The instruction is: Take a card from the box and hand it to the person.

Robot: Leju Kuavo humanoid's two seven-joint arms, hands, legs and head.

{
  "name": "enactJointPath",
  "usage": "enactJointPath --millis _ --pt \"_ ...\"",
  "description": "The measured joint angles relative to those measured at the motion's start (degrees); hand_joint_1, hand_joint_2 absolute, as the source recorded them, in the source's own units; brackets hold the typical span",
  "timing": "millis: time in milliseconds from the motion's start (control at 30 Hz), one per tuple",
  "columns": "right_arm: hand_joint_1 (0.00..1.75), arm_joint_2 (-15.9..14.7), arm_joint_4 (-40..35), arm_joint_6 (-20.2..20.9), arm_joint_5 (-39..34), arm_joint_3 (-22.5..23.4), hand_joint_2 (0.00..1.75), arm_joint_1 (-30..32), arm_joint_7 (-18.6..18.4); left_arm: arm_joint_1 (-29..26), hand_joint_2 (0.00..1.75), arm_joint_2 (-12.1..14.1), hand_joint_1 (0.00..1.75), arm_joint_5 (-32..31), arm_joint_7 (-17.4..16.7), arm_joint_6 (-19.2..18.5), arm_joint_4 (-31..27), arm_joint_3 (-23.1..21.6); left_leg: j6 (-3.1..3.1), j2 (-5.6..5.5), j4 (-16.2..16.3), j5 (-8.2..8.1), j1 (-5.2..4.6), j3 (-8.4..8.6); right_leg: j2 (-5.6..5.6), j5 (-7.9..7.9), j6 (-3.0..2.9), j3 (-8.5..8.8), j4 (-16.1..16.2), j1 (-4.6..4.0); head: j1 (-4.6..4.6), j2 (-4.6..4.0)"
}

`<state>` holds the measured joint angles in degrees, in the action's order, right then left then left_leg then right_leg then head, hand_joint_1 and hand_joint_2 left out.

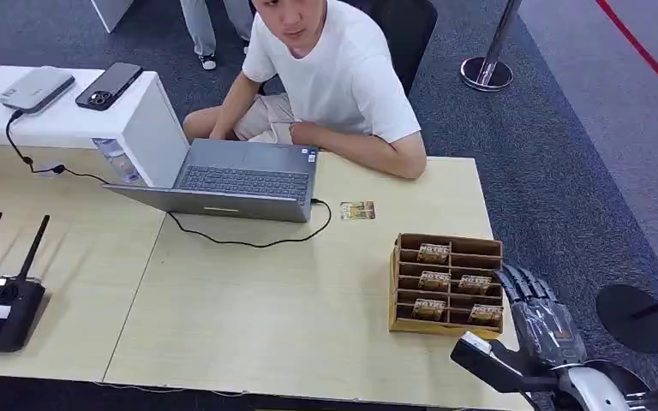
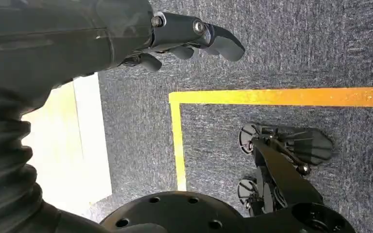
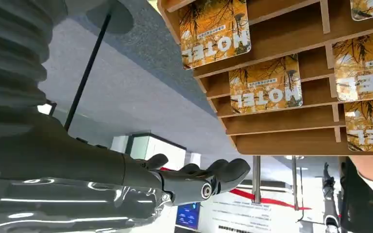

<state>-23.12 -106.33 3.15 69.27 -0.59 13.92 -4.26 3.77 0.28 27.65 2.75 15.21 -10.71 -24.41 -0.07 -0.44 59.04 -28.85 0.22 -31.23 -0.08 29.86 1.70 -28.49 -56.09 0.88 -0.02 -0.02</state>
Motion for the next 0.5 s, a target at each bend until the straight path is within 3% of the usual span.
enactJointPath --millis 33,67,300,333,500 --pt "1.31 0.0 0.0 0.02 -0.09 0.0 1.75 0.05 0.0 0.0 1.75 0.0 0.0 -0.04 -0.02 0.0 0.0 0.0 0.0 0.0 0.0 0.0 0.0 0.0 0.0 0.0 0.0 0.0 0.0 0.0 0.0 0.0" --pt "1.52 0.0 -0.04 0.02 -0.2 0.0 1.75 0.17 -0.02 0.0 1.75 0.0 0.0 -0.05 -0.04 0.0 0.0 0.0 0.0 0.0 0.0 0.0 0.0 0.0 0.0 0.0 0.0 0.0 0.0 0.0 0.0 0.0" --pt "1.61 -0.74 -1.62 -0.09 -1.69 0.07 1.75 2.06 -0.2 -0.04 1.75 0.0 0.0 -0.17 0.0 0.0 0.0 -0.02 0.0 0.0 0.0 0.0 0.0 -0.01 0.0 0.0 0.0 0.0 0.0 0.0 0.0 0.0" --pt "1.75 -0.85 -1.79 -0.11 -1.75 0.04 1.75 2.2 -0.2 -0.04 1.75 0.0 0.0 -0.17 0.0 0.0 0.0 -0.02 0.0 0.0 0.0 0.0 0.0 -0.01 0.0 0.0 0.0 0.0 0.0 0.0 0.0 0.0" --pt "1.69 -1.4 -1.86 -0.11 -2.54 -0.04 1.75 1.85 -0.52 -0.03 1.75 0.0 0.0 -0.18 -0.76 0.02 0.0 -0.02 0.0 0.01 0.0 0.0 0.0 -0.01 0.0 0.0 0.0 0.01 0.0 0.0 0.0 0.0"
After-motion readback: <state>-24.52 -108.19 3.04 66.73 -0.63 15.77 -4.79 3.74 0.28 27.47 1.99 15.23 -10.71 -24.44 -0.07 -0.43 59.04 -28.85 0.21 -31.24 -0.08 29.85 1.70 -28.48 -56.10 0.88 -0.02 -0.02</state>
